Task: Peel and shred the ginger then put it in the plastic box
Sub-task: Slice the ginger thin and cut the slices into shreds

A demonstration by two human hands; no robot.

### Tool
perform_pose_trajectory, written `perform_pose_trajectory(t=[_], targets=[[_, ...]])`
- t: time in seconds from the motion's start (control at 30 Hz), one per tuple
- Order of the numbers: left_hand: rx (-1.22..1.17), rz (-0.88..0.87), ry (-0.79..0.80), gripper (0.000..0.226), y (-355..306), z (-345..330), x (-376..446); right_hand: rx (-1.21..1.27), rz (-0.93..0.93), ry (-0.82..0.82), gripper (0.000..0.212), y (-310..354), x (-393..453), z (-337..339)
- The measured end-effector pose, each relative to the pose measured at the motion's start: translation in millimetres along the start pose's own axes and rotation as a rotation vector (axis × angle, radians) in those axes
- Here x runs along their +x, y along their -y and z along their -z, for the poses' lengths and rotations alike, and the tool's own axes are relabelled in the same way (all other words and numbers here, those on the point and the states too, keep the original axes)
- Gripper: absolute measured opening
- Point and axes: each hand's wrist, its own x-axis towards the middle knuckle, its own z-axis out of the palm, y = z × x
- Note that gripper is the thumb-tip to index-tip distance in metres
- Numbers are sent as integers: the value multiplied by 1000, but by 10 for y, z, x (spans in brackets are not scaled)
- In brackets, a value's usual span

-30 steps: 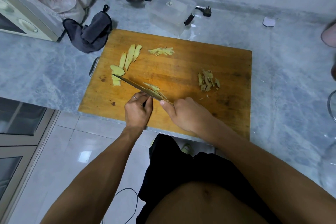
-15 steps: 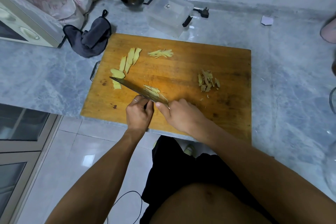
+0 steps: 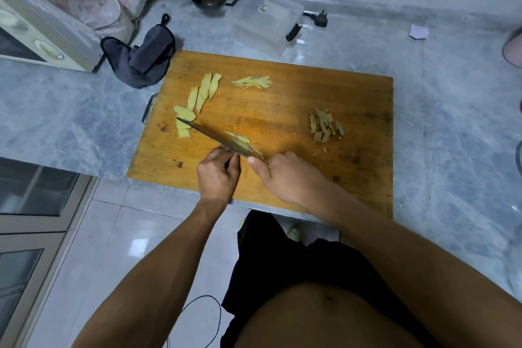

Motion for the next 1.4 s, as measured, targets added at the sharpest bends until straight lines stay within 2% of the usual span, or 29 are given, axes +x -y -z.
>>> perform_pose_trajectory(t=[0.2, 0.33, 0.43, 0.67, 0.83, 1.03, 1.23, 1.4], targets=[[-9, 3, -5, 15, 19, 6, -5, 16, 20, -35, 66, -6, 8, -77], [-14, -26, -14, 27, 27, 7, -3, 7, 29, -54, 64, -51, -7, -61], [0, -35, -27, 19, 4, 23, 8, 2, 56, -51, 63, -79, -49, -50], [-6, -41, -26, 27, -9, 23, 7, -2, 60, -28, 63, -50, -21, -13], [21, -28, -12, 8, -35, 25, 0, -18, 38, -19, 63, 0, 21, -31], [82, -11, -48, 27, -9, -8, -37, -5, 47, -45, 63, -7, 21, -52], [81, -48, -54, 22, 13, -8, -12, 17, 51, -47, 56, 41, 3, -31], [75, -17, -31, 28, -6, 0, -33, -30, 12, -35, 70, 92, 83, -105]])
